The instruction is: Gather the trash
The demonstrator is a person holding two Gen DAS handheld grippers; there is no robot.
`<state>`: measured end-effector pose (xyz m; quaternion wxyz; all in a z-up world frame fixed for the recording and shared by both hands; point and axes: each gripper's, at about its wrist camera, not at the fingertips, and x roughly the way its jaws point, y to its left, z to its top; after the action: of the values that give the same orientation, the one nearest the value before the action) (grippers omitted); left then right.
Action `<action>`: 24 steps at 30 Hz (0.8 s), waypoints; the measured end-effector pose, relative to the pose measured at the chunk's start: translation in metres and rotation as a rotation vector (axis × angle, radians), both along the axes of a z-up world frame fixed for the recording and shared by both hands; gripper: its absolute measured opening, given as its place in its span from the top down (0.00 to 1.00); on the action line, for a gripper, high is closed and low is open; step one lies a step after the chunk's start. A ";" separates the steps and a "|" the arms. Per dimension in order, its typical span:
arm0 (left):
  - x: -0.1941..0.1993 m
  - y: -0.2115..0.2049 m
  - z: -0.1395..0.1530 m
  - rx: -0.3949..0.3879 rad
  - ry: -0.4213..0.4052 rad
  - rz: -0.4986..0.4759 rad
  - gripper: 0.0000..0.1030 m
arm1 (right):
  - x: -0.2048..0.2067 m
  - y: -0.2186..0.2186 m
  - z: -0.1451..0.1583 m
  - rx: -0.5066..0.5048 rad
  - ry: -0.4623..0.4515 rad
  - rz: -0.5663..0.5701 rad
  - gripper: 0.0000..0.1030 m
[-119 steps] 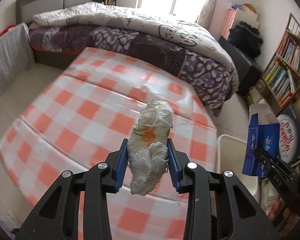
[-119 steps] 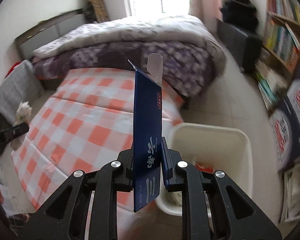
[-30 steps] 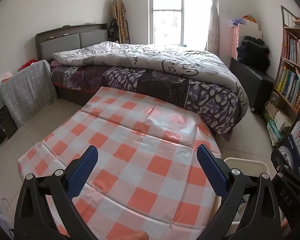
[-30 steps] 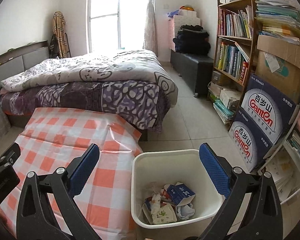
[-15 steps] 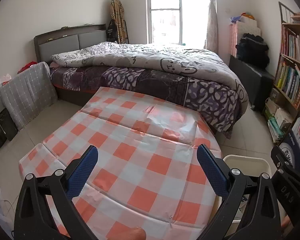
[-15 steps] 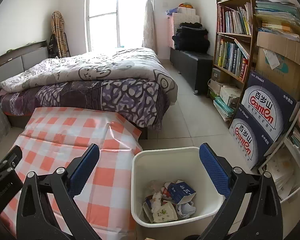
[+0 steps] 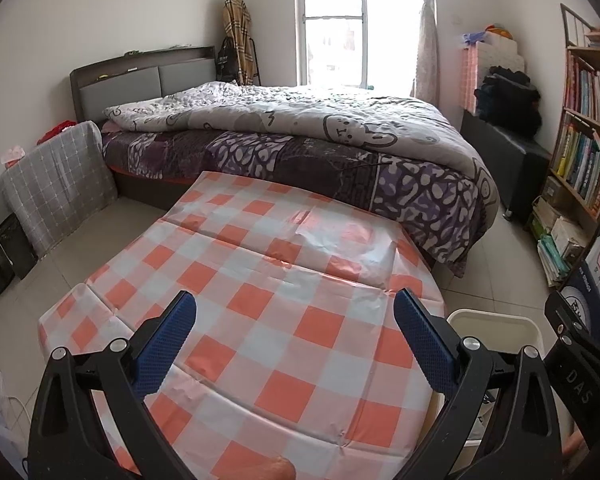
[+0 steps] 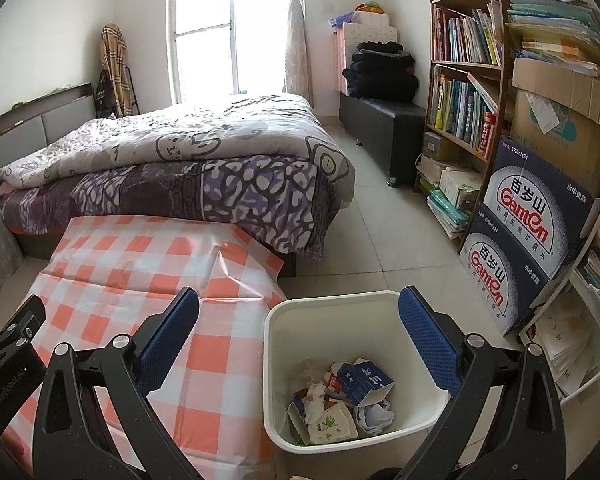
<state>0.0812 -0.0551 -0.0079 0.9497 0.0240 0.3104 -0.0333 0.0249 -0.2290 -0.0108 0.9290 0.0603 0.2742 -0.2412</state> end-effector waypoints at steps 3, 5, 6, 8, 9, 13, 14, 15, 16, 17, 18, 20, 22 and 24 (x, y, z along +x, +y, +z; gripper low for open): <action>0.000 0.000 0.000 0.002 0.000 0.000 0.07 | 0.000 0.000 0.000 0.000 -0.002 0.001 0.07; 0.000 0.000 -0.001 0.001 0.002 0.003 0.07 | 0.000 -0.001 0.001 -0.001 0.000 0.002 0.07; -0.001 0.001 -0.002 0.001 0.004 0.004 0.07 | 0.000 -0.001 0.001 -0.001 0.000 0.002 0.07; -0.002 0.001 -0.002 0.002 0.004 0.006 0.07 | -0.001 0.000 0.000 0.000 0.001 0.001 0.07; -0.003 0.002 -0.003 0.002 0.003 0.006 0.07 | 0.000 -0.001 0.000 0.001 0.001 0.001 0.07; -0.001 0.001 -0.002 0.002 0.006 0.006 0.07 | 0.000 -0.001 0.000 0.000 0.001 0.001 0.07; -0.001 0.001 -0.002 0.003 0.006 0.006 0.07 | 0.000 -0.001 0.000 0.002 0.001 0.001 0.07; -0.002 0.001 -0.003 0.004 0.007 0.007 0.07 | 0.000 -0.001 0.000 0.004 0.002 0.001 0.07; -0.002 0.001 -0.004 0.004 0.008 0.009 0.07 | -0.001 0.000 -0.001 0.004 0.003 0.000 0.07; -0.003 0.002 -0.005 0.004 0.010 0.010 0.07 | -0.001 0.000 -0.001 0.004 0.003 0.000 0.07; -0.003 0.001 -0.005 0.005 0.011 0.010 0.07 | -0.001 0.000 -0.001 0.004 0.003 0.000 0.07; -0.002 0.001 -0.005 0.005 0.010 0.010 0.07 | -0.001 0.000 -0.001 0.004 0.002 0.000 0.07; -0.002 0.001 -0.005 0.005 0.011 0.010 0.07 | -0.001 0.001 -0.002 0.003 0.003 0.001 0.07; -0.002 0.001 -0.005 0.006 0.010 0.011 0.07 | -0.001 0.001 -0.002 0.006 0.004 0.000 0.07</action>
<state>0.0789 -0.0542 -0.0129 0.9482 0.0249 0.3154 -0.0274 0.0239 -0.2282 -0.0124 0.9283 0.0624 0.2766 -0.2404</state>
